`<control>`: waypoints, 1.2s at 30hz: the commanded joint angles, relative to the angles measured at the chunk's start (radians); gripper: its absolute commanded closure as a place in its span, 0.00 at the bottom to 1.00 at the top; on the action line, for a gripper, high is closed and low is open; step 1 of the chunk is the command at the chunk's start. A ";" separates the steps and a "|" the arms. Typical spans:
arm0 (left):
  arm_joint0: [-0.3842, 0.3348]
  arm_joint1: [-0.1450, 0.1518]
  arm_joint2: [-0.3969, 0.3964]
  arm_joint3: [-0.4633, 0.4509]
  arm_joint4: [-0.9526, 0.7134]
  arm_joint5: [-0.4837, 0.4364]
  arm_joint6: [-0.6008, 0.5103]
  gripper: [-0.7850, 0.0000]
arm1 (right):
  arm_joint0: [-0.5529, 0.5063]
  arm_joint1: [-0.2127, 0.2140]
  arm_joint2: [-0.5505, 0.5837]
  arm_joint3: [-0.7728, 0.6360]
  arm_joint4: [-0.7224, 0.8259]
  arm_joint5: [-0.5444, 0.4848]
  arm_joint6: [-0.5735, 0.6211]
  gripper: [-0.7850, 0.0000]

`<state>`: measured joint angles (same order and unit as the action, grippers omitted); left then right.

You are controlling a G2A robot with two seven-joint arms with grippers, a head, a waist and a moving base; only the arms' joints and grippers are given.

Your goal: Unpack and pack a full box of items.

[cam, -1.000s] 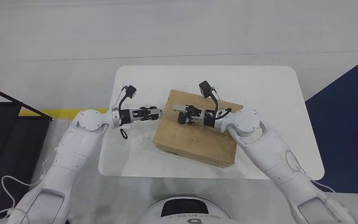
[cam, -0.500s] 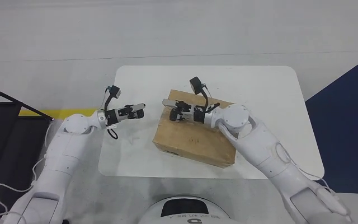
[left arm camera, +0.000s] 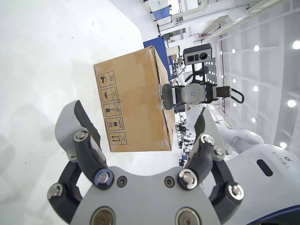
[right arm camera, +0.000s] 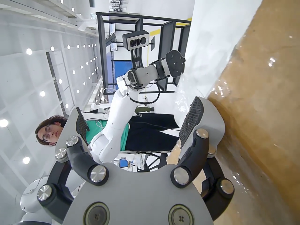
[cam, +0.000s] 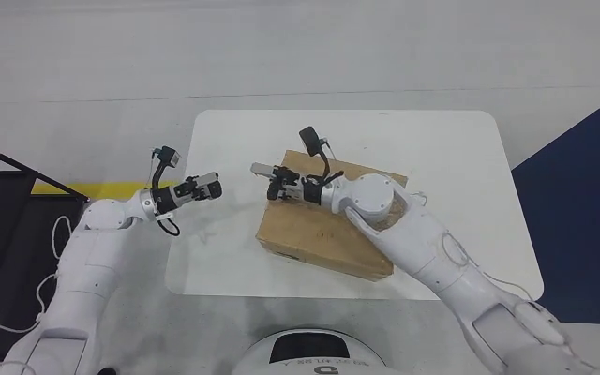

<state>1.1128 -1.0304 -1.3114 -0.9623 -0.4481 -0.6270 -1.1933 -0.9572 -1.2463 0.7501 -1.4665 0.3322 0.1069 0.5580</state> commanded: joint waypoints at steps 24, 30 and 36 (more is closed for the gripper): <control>0.104 0.069 -0.118 -0.094 -0.170 -0.054 0.054 0.00 | -0.697 0.124 0.628 -0.480 -0.208 -0.440 -0.277 0.00; 0.084 0.069 -0.079 -0.114 -0.150 -0.057 0.057 0.00 | -0.936 0.141 0.879 -0.529 -0.138 -0.502 -0.308 0.00; 0.079 0.068 -0.071 -0.115 -0.150 -0.059 0.059 0.00 | -0.967 0.149 0.973 -0.476 -0.077 -0.324 -0.226 0.00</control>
<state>1.1918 -0.9622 -1.3822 -1.0777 -0.5977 -0.6860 -1.1342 -1.9391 -1.0976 1.7262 -1.9558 0.2512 -0.2607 0.3162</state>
